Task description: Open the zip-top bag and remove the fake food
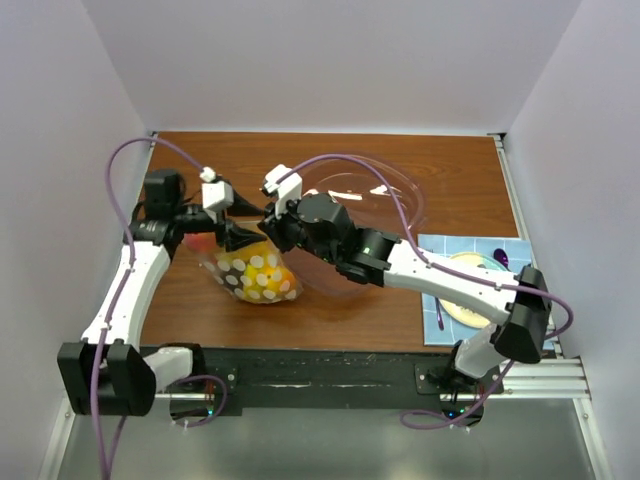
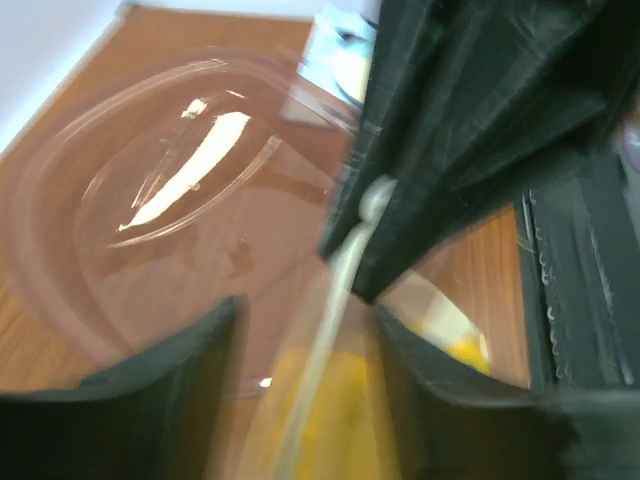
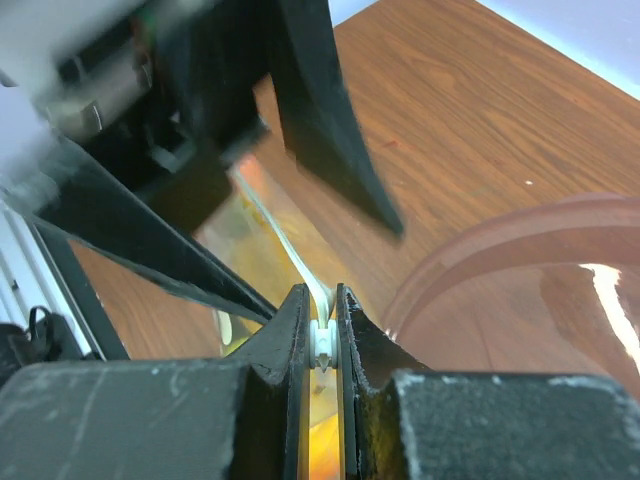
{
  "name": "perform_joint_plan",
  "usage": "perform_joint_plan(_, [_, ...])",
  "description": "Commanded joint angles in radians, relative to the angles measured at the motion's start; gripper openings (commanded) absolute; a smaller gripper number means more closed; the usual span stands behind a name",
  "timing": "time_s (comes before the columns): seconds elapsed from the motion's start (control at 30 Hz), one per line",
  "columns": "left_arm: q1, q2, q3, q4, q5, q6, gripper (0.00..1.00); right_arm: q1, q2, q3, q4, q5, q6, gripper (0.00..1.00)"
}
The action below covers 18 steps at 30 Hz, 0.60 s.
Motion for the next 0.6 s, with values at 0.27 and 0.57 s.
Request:
perform_joint_plan(0.27, [-0.069,0.120,0.243,-0.744,-0.212,0.630,0.29,-0.001,-0.151,-0.060,0.009,0.026,-0.013,0.00])
perform_joint_plan(0.57, [-0.069,-0.010,0.229,-0.771,-0.290,0.625,0.29,-0.001,-0.194,-0.105,0.021,0.046,-0.013,0.00])
